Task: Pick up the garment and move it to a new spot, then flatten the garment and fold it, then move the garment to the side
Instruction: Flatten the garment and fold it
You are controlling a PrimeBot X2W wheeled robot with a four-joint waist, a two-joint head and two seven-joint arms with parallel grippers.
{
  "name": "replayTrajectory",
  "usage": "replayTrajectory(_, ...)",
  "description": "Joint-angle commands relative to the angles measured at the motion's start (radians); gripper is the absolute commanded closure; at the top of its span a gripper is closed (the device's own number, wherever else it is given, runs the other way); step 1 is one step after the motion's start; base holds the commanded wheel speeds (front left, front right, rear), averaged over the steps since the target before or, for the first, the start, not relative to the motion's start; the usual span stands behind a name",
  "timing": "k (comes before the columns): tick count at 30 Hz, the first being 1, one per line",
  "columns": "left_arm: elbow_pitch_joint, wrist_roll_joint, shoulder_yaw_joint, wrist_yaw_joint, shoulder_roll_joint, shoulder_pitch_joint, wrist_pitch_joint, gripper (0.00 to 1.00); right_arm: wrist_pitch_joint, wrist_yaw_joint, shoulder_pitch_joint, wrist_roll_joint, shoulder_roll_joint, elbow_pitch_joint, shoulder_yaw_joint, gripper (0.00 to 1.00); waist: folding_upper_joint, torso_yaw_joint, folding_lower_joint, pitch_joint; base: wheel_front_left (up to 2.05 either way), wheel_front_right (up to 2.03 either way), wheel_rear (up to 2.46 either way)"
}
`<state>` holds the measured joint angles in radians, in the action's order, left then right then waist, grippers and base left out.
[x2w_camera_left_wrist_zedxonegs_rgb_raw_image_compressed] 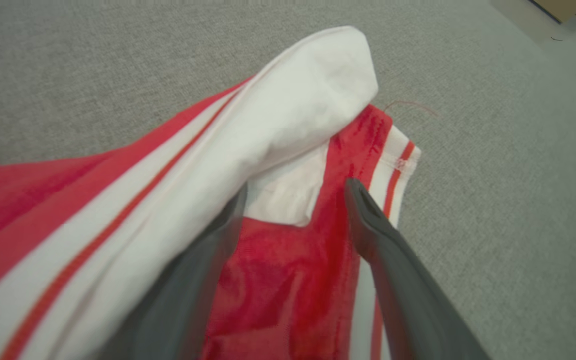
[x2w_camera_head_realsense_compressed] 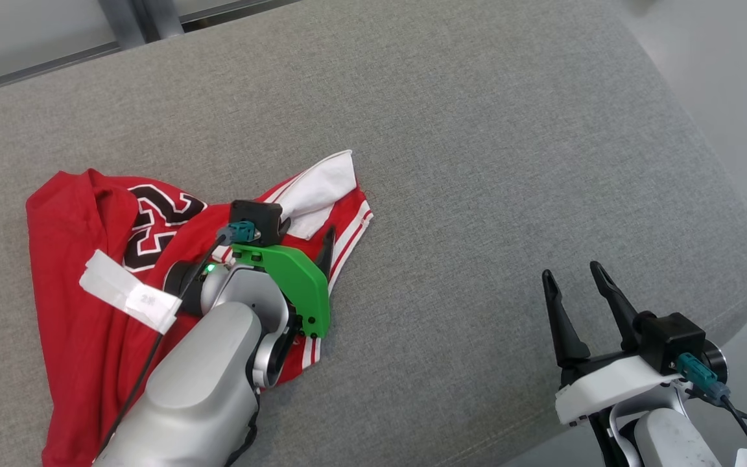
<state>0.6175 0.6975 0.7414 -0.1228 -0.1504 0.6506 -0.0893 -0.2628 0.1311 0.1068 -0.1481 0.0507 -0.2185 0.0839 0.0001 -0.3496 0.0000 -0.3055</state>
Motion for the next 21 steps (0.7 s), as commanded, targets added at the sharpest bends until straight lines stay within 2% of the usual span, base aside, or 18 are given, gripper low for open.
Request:
replayTrajectory(1,0.008,-0.001,-0.004,-0.002,-0.010,0.017,0.006,0.00,-0.003,-0.001,-0.001,-0.004,0.000,0.001,0.000,0.00,-0.0001,0.000,0.0000,0.001,0.00,0.00,0.00)
replayTrajectory(2,0.011,-0.002,-0.004,-0.003,-0.009,0.019,0.009,0.02,-0.003,-0.001,-0.002,-0.004,0.000,0.001,-0.001,0.00,-0.0001,0.001,0.0000,0.001,0.00,0.00,0.00)
replayTrajectory(3,0.015,-0.003,-0.004,-0.004,-0.007,0.021,0.012,0.15,-0.003,-0.001,-0.003,-0.003,0.000,0.002,-0.002,0.00,-0.0001,0.001,0.0000,0.001,0.00,0.00,0.00)
replayTrajectory(4,0.024,-0.006,0.002,-0.003,-0.010,0.024,0.011,0.45,-0.003,-0.001,-0.003,-0.004,0.000,0.002,-0.002,0.00,-0.0001,0.001,0.0000,0.001,0.00,0.00,0.00)
replayTrajectory(5,0.029,-0.005,0.005,0.000,-0.011,0.022,0.009,0.53,-0.003,-0.001,-0.003,-0.004,0.000,0.002,-0.002,0.00,-0.0001,0.001,0.0000,0.001,0.00,0.00,0.00)
replayTrajectory(9,0.046,-0.003,0.011,0.007,-0.009,0.024,0.011,0.62,-0.003,-0.001,0.001,-0.006,0.000,0.002,-0.005,0.00,-0.0001,0.001,0.0000,0.000,0.00,0.00,0.00)
replayTrajectory(12,0.055,0.000,0.013,0.010,-0.005,0.027,0.013,0.76,-0.003,-0.001,0.003,-0.006,0.000,0.000,-0.007,0.00,-0.0001,0.003,0.0000,0.001,0.00,0.00,0.00)
replayTrajectory(13,0.058,0.002,0.014,0.012,-0.004,0.027,0.014,0.78,-0.003,-0.001,0.003,-0.006,0.000,-0.001,-0.008,0.00,-0.0001,0.003,0.0000,0.002,0.00,0.00,0.00)
replayTrajectory(14,0.059,0.003,0.014,0.013,-0.002,0.026,0.014,0.92,-0.003,-0.001,0.002,-0.006,0.000,-0.002,-0.008,0.00,-0.0001,0.003,0.0000,0.004,0.00,0.00,0.00)
replayTrajectory(15,0.059,0.006,0.014,0.014,0.000,0.026,0.016,1.00,-0.003,-0.001,0.001,-0.006,0.000,-0.003,-0.009,0.00,-0.0001,0.004,0.0000,0.005,0.00,0.00,0.00)
replayTrajectory(21,0.034,0.018,0.016,0.031,0.008,0.028,0.017,1.00,-0.003,-0.001,-0.006,-0.004,0.000,-0.006,-0.011,0.00,-0.0001,0.009,0.0000,0.016,0.00,0.00,0.00)
